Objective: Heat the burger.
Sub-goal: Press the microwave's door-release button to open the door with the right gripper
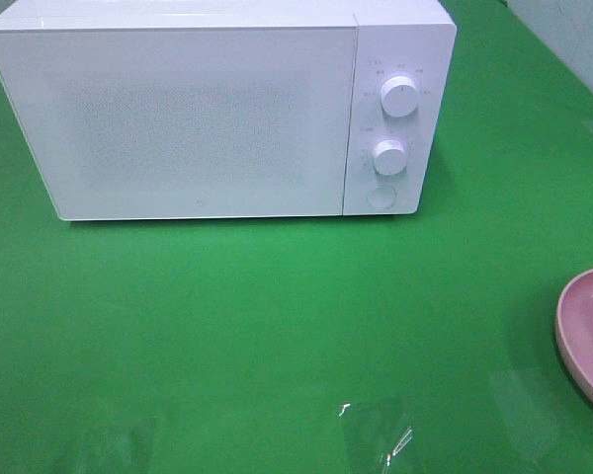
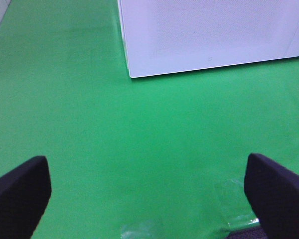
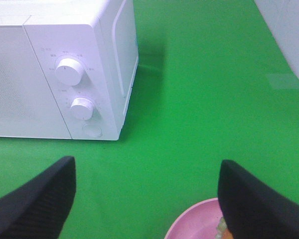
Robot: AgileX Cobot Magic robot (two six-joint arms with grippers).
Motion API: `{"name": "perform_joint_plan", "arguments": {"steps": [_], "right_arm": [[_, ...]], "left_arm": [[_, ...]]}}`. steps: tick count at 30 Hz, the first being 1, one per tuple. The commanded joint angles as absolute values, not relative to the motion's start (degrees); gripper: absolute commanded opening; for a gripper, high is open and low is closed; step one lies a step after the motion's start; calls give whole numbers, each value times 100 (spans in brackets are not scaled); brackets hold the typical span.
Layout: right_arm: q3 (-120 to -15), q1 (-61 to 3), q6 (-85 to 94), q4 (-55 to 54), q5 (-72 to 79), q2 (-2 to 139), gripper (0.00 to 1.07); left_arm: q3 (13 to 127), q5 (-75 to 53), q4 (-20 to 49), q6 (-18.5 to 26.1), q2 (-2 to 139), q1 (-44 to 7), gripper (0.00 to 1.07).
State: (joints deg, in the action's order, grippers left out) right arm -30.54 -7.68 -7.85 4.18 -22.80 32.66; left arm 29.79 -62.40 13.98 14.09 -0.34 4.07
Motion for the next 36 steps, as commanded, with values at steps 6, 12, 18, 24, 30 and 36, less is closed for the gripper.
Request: {"name": "perform_joint_plan", "arguments": {"steps": [6, 12, 18, 24, 30, 36], "right_arm": [[-3054, -751, -739, 418, -1558, 4125, 75], [-3054, -751, -739, 567, -888, 4612, 75], [-3048, -751, -716, 699, -126, 5128, 74], [-3048, -751, -716, 699, 521, 5816, 72], [-3048, -751, -676, 699, 1243, 6440, 71], [-2739, -751, -29, 178, 2687, 7030, 71]], "left_arm": [[2968, -6154, 1398, 1375, -138, 395, 98], [2968, -6154, 1398, 1375, -138, 395, 98], [2968, -6154, 1398, 1375, -138, 395, 98], [2968, -6154, 1398, 1375, -138, 395, 98], [2968, -6154, 1398, 1375, -138, 395, 98], [2968, -6154, 1398, 1375, -138, 395, 98]]}}
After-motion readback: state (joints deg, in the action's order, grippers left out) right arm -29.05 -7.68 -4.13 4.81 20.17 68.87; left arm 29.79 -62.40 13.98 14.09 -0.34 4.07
